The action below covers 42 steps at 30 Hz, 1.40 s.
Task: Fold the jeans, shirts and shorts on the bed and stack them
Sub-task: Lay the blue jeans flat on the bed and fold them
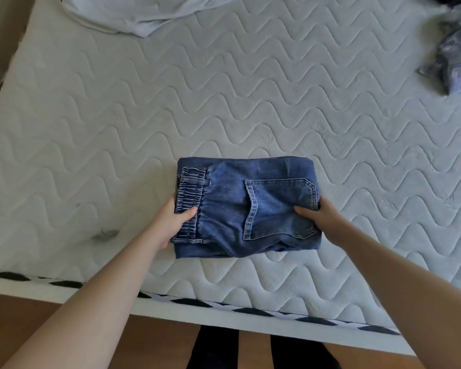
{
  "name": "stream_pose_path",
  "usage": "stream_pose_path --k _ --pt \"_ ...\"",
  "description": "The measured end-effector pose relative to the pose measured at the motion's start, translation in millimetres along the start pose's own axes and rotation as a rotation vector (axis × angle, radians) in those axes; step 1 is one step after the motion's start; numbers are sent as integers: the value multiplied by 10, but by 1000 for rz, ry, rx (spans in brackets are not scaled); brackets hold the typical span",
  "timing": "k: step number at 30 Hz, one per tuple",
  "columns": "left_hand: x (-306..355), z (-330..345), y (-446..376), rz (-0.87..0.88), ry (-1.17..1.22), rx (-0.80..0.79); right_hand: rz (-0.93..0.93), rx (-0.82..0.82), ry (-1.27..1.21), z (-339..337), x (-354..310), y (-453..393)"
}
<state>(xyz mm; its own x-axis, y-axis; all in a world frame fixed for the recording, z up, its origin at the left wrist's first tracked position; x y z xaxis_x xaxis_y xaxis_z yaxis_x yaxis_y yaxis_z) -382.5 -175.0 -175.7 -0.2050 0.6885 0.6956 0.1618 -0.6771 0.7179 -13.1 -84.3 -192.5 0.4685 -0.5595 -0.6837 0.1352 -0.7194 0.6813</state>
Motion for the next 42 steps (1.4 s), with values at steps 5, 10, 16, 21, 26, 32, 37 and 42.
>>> stream_pose_path --k 5,10,16,21,26,32,37,42 --pt "401 -165 659 11 57 -64 -49 -61 -248 -76 -246 637" --pt "742 -363 1360 7 137 -120 -95 -85 -363 -32 -681 1341" --pt "1220 -562 2019 70 137 -194 -160 -6 -426 -46 -1285 2159" --pt "1621 -648 2394 156 46 -234 -185 33 -436 54 -1478 2698" --pt "1619 -663 2611 208 12 -234 -219 108 -421 186 -1431 3041" --pt "1327 -758 2927 185 38 -160 -332 170 -322 331 -1370 3333" --pt "1243 -1016 3186 218 -6 -97 -334 182 -328 604 -1255 3466" --pt "1209 -1366 3310 245 -58 -22 -310 176 -281 934 -1224 3471"
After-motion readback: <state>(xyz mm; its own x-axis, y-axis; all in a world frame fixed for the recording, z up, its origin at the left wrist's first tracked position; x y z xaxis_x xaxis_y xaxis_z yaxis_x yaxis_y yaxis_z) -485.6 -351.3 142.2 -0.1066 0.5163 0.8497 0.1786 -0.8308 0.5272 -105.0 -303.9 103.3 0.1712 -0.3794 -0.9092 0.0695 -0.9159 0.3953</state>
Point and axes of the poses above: each hand's wrist, its own y-axis away from the middle knuckle, its own z-axis out of the palm, x = y × z, the point moved 4 cm from there along -y, towards the middle knuckle, and after that the axes turned 11 degrees about y, right-handed, at the moved point
